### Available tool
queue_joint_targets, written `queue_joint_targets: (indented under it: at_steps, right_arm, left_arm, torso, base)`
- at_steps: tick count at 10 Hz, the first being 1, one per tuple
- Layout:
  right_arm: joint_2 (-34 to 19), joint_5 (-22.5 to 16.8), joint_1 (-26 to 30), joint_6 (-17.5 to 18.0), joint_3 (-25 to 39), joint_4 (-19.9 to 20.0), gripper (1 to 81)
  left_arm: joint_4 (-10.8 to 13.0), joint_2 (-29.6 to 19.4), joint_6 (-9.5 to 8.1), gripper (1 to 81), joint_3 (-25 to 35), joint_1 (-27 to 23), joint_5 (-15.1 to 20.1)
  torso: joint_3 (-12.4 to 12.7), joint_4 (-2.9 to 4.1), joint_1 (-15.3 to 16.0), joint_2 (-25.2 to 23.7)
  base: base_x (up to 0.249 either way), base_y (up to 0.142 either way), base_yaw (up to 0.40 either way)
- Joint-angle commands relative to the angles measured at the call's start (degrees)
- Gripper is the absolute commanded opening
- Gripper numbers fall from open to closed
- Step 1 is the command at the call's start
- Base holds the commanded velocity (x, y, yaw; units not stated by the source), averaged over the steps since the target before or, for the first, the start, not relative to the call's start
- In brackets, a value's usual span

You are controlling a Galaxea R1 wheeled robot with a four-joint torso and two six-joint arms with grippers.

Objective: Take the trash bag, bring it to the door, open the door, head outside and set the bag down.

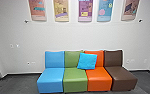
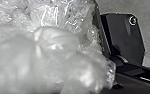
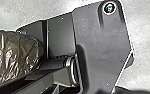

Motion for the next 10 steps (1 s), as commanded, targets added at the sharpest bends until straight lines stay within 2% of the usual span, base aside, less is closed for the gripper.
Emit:
queue_joint_targets:
  at_steps: [1, 3, 10]
  right_arm:
    - [0.08, -3.75, 3.44, -0.25, 0.12, -0.46, 81.1]
    - [0.08, -3.75, 3.44, -0.25, 0.12, -0.55, 81.1]
    - [0.08, -3.75, 3.44, -0.25, 0.12, -0.9, 81.1]
  left_arm:
    - [0.24, -0.19, 0.3, 1.0, -0.03, -3.64, 3.47]
    - [0.24, -0.19, 0.3, 1.0, -0.03, -3.64, 3.47]
    - [0.15, -0.19, 0.29, 1.0, 0.06, -3.64, 3.73]
  torso:
    - [0.0, 0.0, 0.07, 0.0]
    - [0.0, 0.0, 0.07, 0.0]
    - [0.0, 0.0, 0.07, 0.0]
  base:
    - [0.0, 0.0, 0.0]
    - [0.0, 0.0, 0.0]
    - [0.0, 0.0, -0.125]
